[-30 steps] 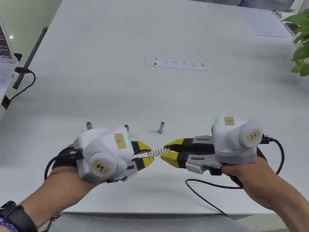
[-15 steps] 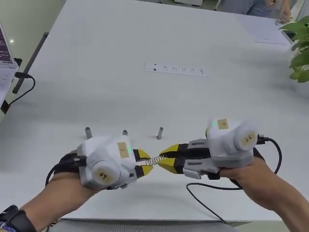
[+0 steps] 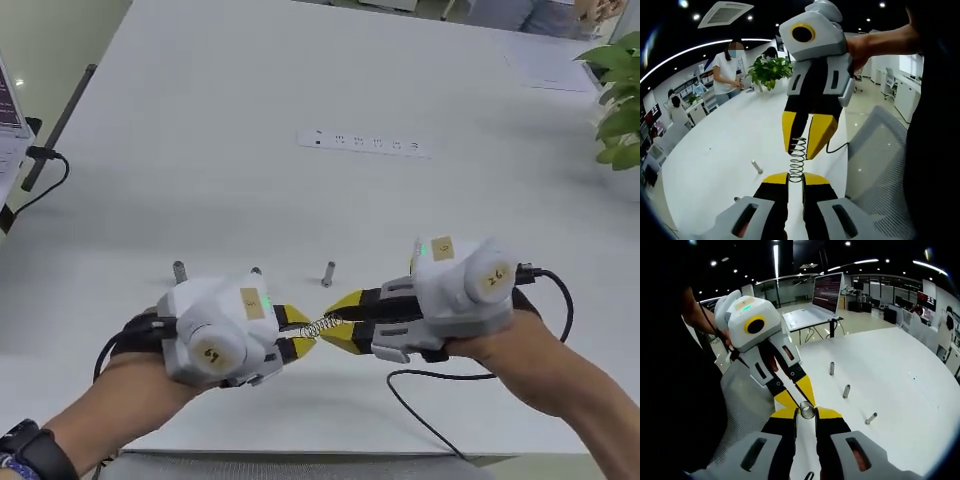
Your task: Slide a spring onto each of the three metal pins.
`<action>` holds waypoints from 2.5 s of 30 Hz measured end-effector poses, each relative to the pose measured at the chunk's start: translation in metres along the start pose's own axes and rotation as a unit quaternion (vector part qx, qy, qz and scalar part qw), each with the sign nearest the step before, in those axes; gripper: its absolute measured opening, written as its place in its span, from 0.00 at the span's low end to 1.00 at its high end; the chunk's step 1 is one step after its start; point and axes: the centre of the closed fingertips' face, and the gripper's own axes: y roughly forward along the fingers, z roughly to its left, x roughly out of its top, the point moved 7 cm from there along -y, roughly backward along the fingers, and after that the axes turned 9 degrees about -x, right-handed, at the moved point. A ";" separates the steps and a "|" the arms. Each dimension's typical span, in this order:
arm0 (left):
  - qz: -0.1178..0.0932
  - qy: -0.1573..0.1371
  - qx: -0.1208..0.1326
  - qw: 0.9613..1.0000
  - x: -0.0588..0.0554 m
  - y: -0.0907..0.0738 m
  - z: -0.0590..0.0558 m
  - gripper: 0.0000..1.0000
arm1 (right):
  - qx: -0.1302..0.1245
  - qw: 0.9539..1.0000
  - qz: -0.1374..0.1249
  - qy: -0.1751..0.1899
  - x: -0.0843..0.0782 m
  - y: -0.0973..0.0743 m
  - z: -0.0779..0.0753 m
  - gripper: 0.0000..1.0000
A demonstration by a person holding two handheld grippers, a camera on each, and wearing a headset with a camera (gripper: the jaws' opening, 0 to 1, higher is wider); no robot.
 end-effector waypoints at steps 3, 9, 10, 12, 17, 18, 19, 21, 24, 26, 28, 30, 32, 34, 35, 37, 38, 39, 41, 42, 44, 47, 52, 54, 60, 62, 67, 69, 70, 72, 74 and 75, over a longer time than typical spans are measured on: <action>-0.001 0.002 0.000 1.000 0.002 0.000 0.000 0.02 | -0.001 1.000 0.009 -0.012 -0.002 -0.001 0.000 0.14; -0.002 0.011 -0.002 1.000 0.006 -0.001 -0.001 0.02 | 0.001 0.999 0.024 -0.039 -0.003 -0.001 0.001 0.16; -0.002 0.012 -0.004 1.000 0.006 0.000 -0.001 0.02 | 0.003 0.999 0.025 -0.042 -0.003 -0.001 0.001 0.16; -0.003 0.016 -0.005 1.000 0.008 0.000 -0.002 0.02 | 0.005 0.998 0.027 -0.049 -0.003 -0.001 0.001 0.16; -0.002 0.020 -0.011 1.000 0.009 0.001 -0.005 0.02 | 0.010 0.997 0.032 -0.064 -0.003 -0.001 0.002 0.15; -0.002 0.020 -0.012 1.000 0.009 0.002 -0.005 0.02 | 0.012 0.997 0.033 -0.066 -0.003 -0.001 0.003 0.14; -0.002 0.022 -0.014 1.000 0.009 0.002 -0.006 0.02 | 0.015 0.997 0.033 -0.068 -0.002 -0.001 0.003 0.13; 0.000 0.023 -0.017 1.000 0.009 0.003 -0.007 0.02 | 0.020 0.996 0.027 -0.079 -0.001 -0.001 0.004 0.09; 0.000 0.021 -0.020 1.000 0.008 0.003 -0.008 0.02 | 0.023 0.996 0.022 -0.080 -0.001 0.000 0.006 0.08; -0.001 0.019 -0.020 1.000 0.007 0.003 -0.008 0.02 | 0.022 0.997 0.023 -0.077 -0.002 0.000 0.006 0.08; -0.001 0.018 -0.022 1.000 0.006 0.003 -0.009 0.02 | 0.022 0.997 0.024 -0.074 -0.003 0.000 0.007 0.08; -0.001 0.017 -0.022 1.000 0.006 0.004 -0.009 0.02 | 0.020 0.997 0.025 -0.073 -0.003 0.001 0.007 0.08; -0.002 0.013 -0.022 1.000 0.006 0.005 -0.009 0.02 | 0.018 0.997 0.026 -0.070 -0.004 0.000 0.007 0.08; -0.003 0.009 -0.021 1.000 0.005 0.006 -0.009 0.03 | 0.016 0.997 0.027 -0.067 -0.005 0.000 0.006 0.08; -0.005 0.007 -0.021 1.000 0.005 0.006 -0.009 0.03 | 0.016 0.997 0.027 -0.066 -0.005 0.000 0.006 0.08; -0.008 0.004 -0.018 1.000 0.006 0.006 -0.009 0.03 | 0.013 0.998 0.025 -0.065 -0.005 -0.001 0.006 0.08; -0.010 0.000 -0.016 1.000 0.005 0.005 -0.008 0.03 | 0.012 0.998 0.024 -0.063 -0.005 -0.001 0.006 0.08; -0.016 -0.008 -0.015 1.000 0.005 0.004 -0.007 0.03 | 0.011 0.998 0.022 -0.060 -0.005 -0.002 0.005 0.08; -0.022 -0.021 -0.006 1.000 0.003 0.002 -0.005 0.05 | 0.004 0.998 0.020 -0.055 -0.006 -0.004 0.002 0.08; -0.024 -0.025 -0.004 0.999 0.002 0.000 -0.004 0.06 | 0.000 0.998 0.020 -0.054 -0.007 -0.005 0.000 0.08; -0.035 -0.041 0.007 0.999 0.000 -0.004 -0.001 0.06 | -0.008 0.999 0.021 -0.048 -0.009 -0.008 -0.004 0.08; -0.045 -0.064 0.018 0.997 -0.005 -0.012 0.003 0.08 | -0.022 0.999 0.022 -0.040 -0.013 -0.013 -0.011 0.08; -0.045 -0.082 0.040 0.995 -0.014 -0.022 0.009 0.12 | -0.046 0.998 0.033 -0.028 -0.021 -0.018 -0.024 0.08; -0.048 -0.088 0.044 0.994 -0.015 -0.025 0.010 0.14 | -0.055 0.998 0.035 -0.025 -0.023 -0.021 -0.030 0.08; -0.052 -0.107 0.066 0.991 -0.024 -0.037 0.016 0.16 | -0.080 0.996 0.035 -0.013 -0.026 -0.025 -0.043 0.08; -0.053 -0.114 0.073 0.989 -0.027 -0.041 0.018 0.17 | -0.085 0.996 0.036 -0.011 -0.027 -0.026 -0.047 0.08; -0.053 -0.130 0.092 0.986 -0.038 -0.051 0.021 0.19 | -0.094 0.995 0.041 -0.006 -0.029 -0.028 -0.054 0.08; -0.052 -0.136 0.098 0.984 -0.042 -0.055 0.023 0.20 | -0.098 0.994 0.044 -0.005 -0.031 -0.028 -0.057 0.08; -0.051 -0.139 0.102 0.984 -0.044 -0.057 0.023 0.21 | -0.100 0.994 0.046 -0.004 -0.032 -0.028 -0.058 0.08; -0.051 -0.148 0.113 0.981 -0.050 -0.063 0.025 0.22 | -0.104 0.993 0.049 -0.002 -0.034 -0.028 -0.061 0.08; -0.050 -0.156 0.123 0.979 -0.056 -0.069 0.027 0.23 | -0.107 0.993 0.053 0.001 -0.035 -0.028 -0.063 0.08; -0.049 -0.161 0.129 0.977 -0.059 -0.072 0.028 0.23 | -0.107 0.993 0.055 0.002 -0.036 -0.027 -0.064 0.08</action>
